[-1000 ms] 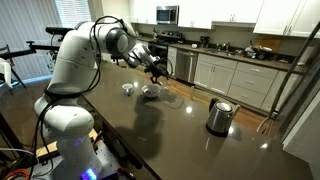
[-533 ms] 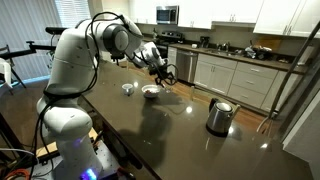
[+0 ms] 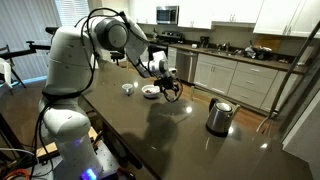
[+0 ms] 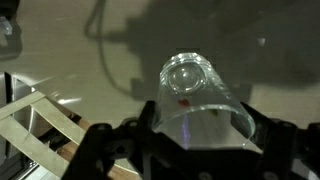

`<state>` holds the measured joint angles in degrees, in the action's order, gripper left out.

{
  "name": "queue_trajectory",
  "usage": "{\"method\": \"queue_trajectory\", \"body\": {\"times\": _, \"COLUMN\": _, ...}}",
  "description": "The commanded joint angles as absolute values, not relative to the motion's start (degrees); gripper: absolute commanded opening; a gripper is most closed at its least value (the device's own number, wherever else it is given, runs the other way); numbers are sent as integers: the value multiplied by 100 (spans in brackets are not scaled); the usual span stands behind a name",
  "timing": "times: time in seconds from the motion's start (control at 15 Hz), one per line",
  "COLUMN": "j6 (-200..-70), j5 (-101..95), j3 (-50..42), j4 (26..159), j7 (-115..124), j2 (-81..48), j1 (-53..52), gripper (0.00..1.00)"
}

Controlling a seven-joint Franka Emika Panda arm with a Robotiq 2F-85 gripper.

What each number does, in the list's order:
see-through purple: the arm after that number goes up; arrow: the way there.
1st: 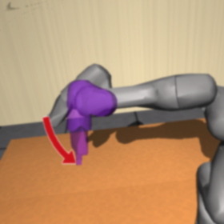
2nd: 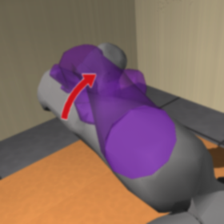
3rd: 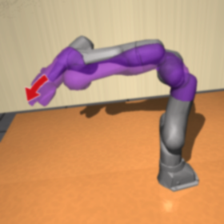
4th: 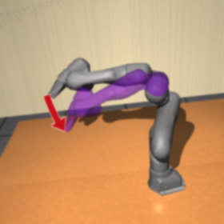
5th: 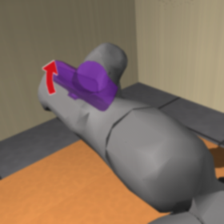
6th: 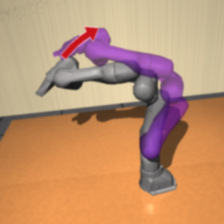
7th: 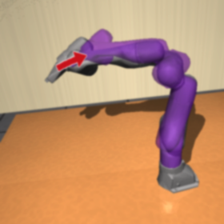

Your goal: Pour the contents in the cup into the bowl

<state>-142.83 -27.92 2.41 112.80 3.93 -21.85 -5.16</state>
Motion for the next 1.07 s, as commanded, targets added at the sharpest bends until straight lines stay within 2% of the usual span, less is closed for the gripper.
{"method": "queue_trajectory", "body": {"times": 0.0, "j6": -15066, "j5": -2184, "j3": 137, "j4": 11999, "j7": 265, "j2": -1866, "j1": -317, "gripper": 55}}
{"method": "queue_trajectory", "body": {"times": 0.33, "j6": -15438, "j5": -1648, "j3": 38, "j4": 12389, "j7": 155, "j2": -1828, "j1": -254, "gripper": 55}}
{"method": "queue_trajectory", "body": {"times": 0.87, "j6": -14332, "j5": -2026, "j3": -229, "j4": 12324, "j7": 450, "j2": -1630, "j1": -521, "gripper": 55}}
{"method": "queue_trajectory", "body": {"times": 1.0, "j6": -14028, "j5": -2106, "j3": -262, "j4": 12308, "j7": 467, "j2": -1544, "j1": -543, "gripper": 59}}
